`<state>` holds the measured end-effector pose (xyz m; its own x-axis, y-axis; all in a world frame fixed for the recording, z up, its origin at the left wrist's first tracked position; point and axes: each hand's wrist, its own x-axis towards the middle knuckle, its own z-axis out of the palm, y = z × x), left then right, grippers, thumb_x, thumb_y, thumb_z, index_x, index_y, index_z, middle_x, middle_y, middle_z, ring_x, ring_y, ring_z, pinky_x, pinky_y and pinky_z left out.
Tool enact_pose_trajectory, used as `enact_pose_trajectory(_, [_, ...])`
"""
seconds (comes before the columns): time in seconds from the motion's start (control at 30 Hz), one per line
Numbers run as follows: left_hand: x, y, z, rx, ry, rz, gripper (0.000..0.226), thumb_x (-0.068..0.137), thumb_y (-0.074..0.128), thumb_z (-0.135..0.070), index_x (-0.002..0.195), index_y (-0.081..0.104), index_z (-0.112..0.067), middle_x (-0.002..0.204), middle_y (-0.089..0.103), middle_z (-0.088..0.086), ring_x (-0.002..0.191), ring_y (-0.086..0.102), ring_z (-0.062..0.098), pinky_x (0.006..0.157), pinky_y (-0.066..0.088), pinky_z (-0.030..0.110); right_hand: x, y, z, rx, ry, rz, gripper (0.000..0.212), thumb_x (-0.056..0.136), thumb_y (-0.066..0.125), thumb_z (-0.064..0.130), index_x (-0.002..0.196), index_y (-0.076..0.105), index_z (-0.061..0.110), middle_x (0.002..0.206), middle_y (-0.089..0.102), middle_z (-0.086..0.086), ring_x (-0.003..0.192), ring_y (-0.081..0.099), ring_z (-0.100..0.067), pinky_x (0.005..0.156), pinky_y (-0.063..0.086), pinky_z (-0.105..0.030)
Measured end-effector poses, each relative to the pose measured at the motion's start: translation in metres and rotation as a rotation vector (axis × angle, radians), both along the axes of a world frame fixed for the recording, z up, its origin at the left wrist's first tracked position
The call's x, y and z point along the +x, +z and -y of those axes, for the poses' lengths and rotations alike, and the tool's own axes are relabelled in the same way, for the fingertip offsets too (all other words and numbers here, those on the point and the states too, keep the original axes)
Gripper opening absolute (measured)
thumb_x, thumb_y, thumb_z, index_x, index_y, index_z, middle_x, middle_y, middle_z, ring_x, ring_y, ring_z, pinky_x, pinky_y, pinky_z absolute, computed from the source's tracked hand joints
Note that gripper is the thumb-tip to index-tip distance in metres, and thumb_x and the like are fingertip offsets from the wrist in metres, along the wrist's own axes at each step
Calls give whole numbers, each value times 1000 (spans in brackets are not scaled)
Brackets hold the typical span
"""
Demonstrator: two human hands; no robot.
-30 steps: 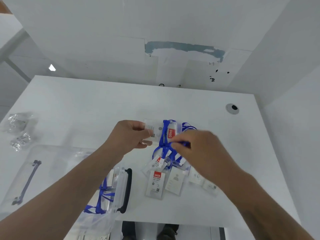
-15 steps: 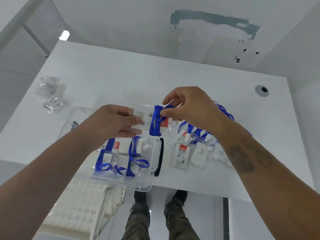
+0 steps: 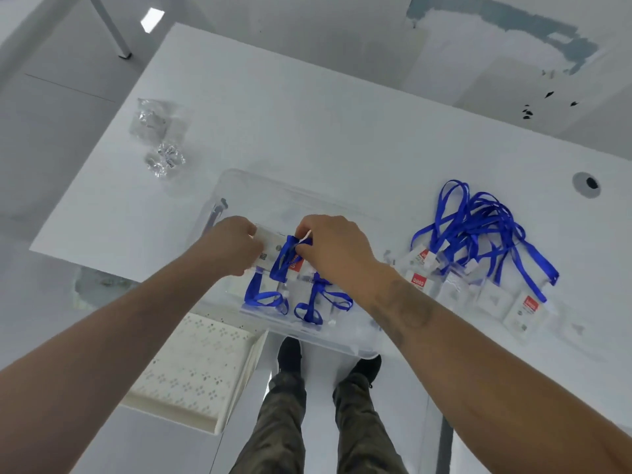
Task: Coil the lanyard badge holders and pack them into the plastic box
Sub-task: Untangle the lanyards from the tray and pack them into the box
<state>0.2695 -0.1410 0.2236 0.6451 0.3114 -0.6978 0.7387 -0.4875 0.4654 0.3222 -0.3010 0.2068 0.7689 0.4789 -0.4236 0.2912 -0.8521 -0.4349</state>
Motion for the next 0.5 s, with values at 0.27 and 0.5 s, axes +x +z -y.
enact_pose_trajectory(0.27, [9,-32,8,61,-82,-85,31,89,58,-12,115,49,2,97,60,17,75,56,23,57,40,29,-1,-42,-25,-152,90,229,19,90,57,14,107,62,19,93,67,-2,73,55,-21,61,40,-28])
enact_pose_trajectory(0.5, [13,-45,18,77,-19,-118,61,89,62,-15,136,27,0,124,55,25,109,61,35,87,52,43,-7,-50,-29,-188,84,231,13,84,57,5,77,55,16,71,54,-1,62,50,-22,47,27,-26])
